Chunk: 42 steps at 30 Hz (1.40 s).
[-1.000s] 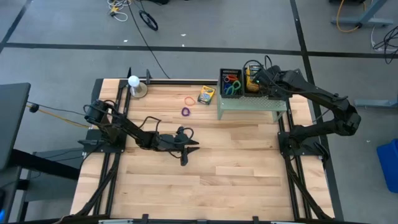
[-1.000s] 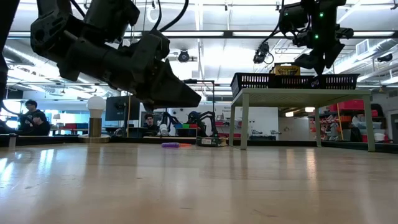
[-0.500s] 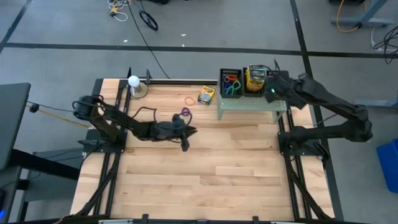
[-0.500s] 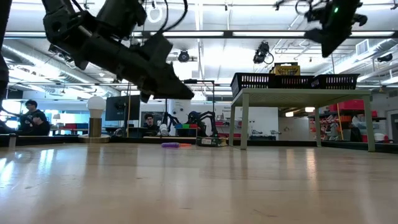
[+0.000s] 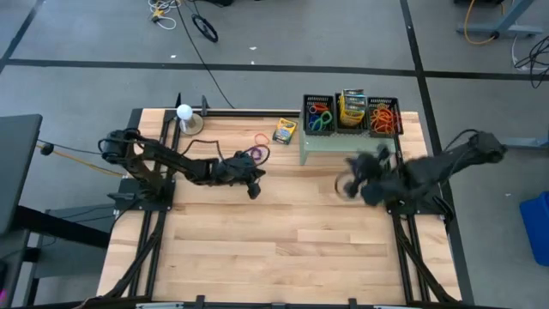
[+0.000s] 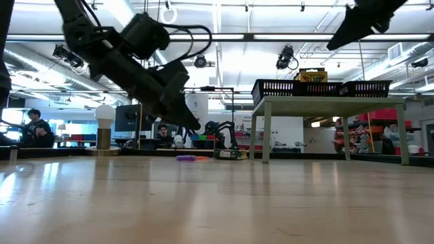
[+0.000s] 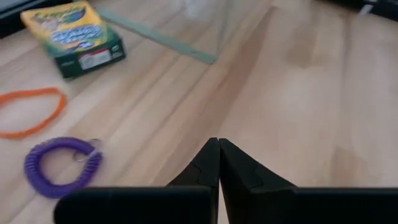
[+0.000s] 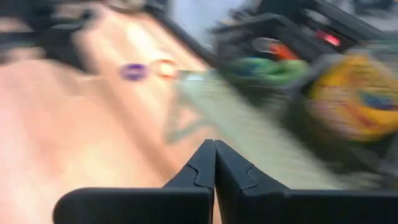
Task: Pick & Place Office Desk Supplies
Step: Put the yellow crayon box into the middle black basket on the shelf
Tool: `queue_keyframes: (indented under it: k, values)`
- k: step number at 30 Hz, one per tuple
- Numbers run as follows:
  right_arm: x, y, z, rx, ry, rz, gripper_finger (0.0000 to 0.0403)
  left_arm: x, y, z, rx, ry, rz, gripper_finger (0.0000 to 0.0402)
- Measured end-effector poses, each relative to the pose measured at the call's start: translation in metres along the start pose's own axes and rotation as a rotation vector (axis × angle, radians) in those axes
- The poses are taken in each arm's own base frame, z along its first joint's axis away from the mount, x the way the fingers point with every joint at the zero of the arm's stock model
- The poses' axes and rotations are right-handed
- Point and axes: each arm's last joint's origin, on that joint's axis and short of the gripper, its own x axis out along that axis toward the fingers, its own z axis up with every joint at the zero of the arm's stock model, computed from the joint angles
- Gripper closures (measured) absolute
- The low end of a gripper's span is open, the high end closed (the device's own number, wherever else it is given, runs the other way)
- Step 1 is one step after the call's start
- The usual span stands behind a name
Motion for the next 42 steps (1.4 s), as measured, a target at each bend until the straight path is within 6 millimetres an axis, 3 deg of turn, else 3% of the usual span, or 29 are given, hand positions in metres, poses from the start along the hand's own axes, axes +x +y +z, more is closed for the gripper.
queue_keyframes:
  k: [5, 11, 16, 24, 30, 36, 42]
  values:
    - [-0.007, 0.044, -0.033, -0.04, -0.105, 0.149, 0.0399, 0.014, 0.025, 0.029, -0.038, 0.08, 0.089, 0.0394]
    - [-0.02, 0.081, -0.056, -0.103, -0.174, 0.231, 0.0401, 0.027, 0.066, 0.073, -0.133, 0.127, 0.143, 0.0385]
    - [-0.021, 0.099, -0.069, -0.15, -0.189, 0.241, 0.0401, 0.051, 0.097, 0.082, -0.198, 0.148, 0.158, 0.0348]
    - [-0.019, 0.105, -0.074, -0.17, -0.185, 0.235, 0.0401, 0.102, 0.131, 0.095, -0.262, 0.232, 0.172, 0.0263]
    - [-0.019, 0.104, -0.075, -0.179, -0.183, 0.232, 0.0401, 0.132, 0.136, 0.103, -0.257, 0.299, 0.186, 0.0229]
    - [-0.019, 0.104, -0.075, -0.188, -0.183, 0.23, 0.0401, 0.143, 0.14, 0.104, -0.245, 0.393, 0.226, 0.0246]
    - [-0.019, 0.104, -0.075, -0.187, -0.183, 0.231, 0.0401, 0.14, 0.14, 0.104, -0.219, 0.458, 0.233, 0.0317]
